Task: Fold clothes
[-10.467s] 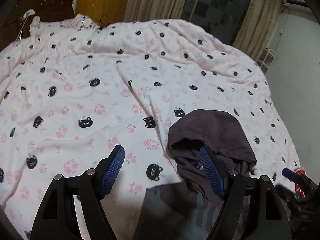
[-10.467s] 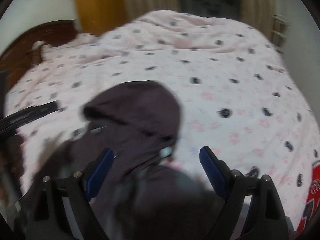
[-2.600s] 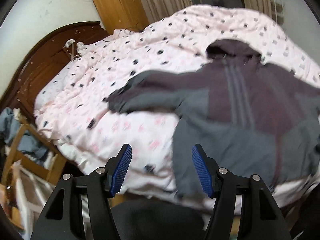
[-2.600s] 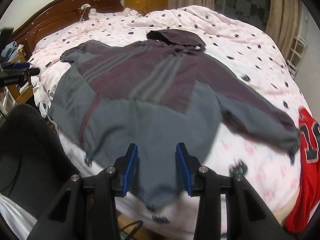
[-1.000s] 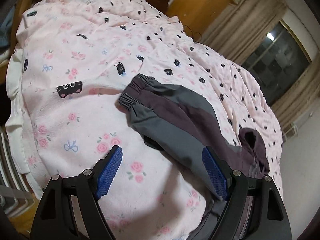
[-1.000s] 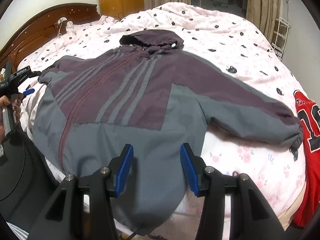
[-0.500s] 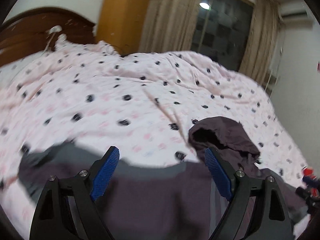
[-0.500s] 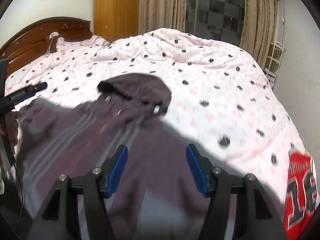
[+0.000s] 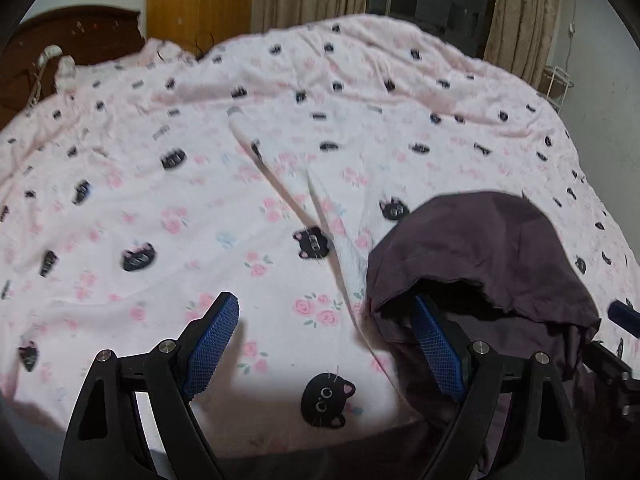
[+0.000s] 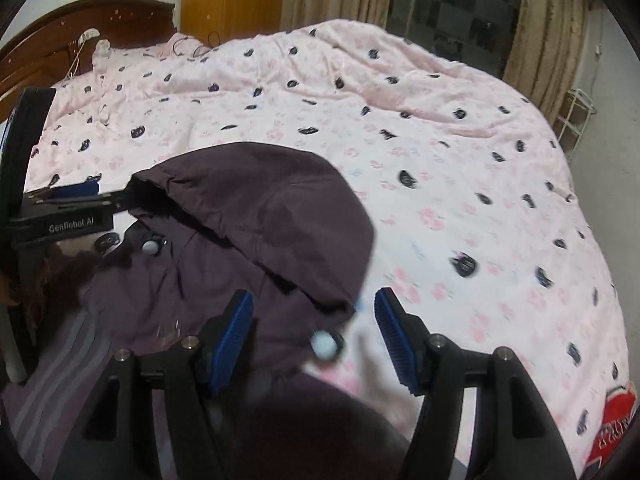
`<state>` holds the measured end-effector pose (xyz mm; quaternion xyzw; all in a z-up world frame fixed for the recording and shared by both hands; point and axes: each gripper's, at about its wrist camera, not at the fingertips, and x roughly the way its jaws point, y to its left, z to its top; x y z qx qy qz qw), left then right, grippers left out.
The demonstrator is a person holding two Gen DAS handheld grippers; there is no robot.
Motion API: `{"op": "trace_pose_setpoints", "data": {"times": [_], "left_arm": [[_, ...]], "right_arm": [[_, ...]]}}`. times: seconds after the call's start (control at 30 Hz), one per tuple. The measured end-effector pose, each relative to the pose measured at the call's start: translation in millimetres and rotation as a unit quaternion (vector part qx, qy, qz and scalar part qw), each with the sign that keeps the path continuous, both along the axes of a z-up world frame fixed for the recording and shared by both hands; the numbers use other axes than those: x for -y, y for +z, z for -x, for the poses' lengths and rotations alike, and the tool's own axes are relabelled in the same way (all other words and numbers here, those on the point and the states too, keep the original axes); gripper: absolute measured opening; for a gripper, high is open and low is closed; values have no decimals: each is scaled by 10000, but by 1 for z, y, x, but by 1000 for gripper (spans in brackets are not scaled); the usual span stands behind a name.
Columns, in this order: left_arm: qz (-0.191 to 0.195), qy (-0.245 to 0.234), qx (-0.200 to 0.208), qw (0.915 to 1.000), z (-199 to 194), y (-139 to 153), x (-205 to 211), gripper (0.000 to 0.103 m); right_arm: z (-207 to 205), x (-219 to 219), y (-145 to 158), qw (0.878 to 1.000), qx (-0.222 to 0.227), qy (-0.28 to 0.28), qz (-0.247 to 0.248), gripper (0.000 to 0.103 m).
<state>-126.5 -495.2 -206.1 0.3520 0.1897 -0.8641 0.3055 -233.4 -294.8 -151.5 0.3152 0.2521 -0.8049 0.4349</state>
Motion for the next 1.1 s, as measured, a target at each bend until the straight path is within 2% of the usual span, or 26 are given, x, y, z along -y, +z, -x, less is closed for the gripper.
{"op": "trace_pose_setpoints", "data": {"times": [0.1, 0.3, 0.4, 0.53, 0.63, 0.67, 0.73, 0.8, 0.93, 1.0, 1.1], "left_arm": [[-16, -114, -54, 9999, 10, -2, 1, 84], [290, -356, 122, 9989, 36, -4, 0, 85], [473, -454, 287, 9974, 47, -7, -2, 85], [581, -519, 357, 9963, 56, -9, -1, 85], [636, -561, 263, 9961, 56, -6, 1, 85], [740, -587, 289, 9951, 57, -5, 0, 85], [1198, -657, 501, 9894, 59, -5, -7, 85], [1653, -726, 712, 9810, 60, -5, -15, 85], [2508, -823, 1069, 9586, 64, -3, -28, 85], [2778, -701, 856, 9542, 60, 4, -32, 85], [2908, -506, 444, 9544, 50, 20, -30, 85]], "right_arm": [[0, 19, -13, 9997, -171, -12, -148, 73], [6, 48, -35, 9972, -480, -318, -480, 80], [14, 50, -36, 9964, -500, -556, -410, 88], [27, 55, -38, 9951, -513, -757, -374, 89], [35, 58, -38, 9962, -330, -745, -312, 89], [34, 56, -37, 9975, -175, -627, -263, 89], [34, 52, -37, 9990, 124, -395, -172, 89], [28, 49, -40, 9993, 83, -279, -241, 90], [17, 50, -45, 9992, -109, -135, -361, 91], [13, 55, -48, 9987, -249, -107, -439, 92], [11, 60, -49, 9980, -403, -137, -469, 94]]}}
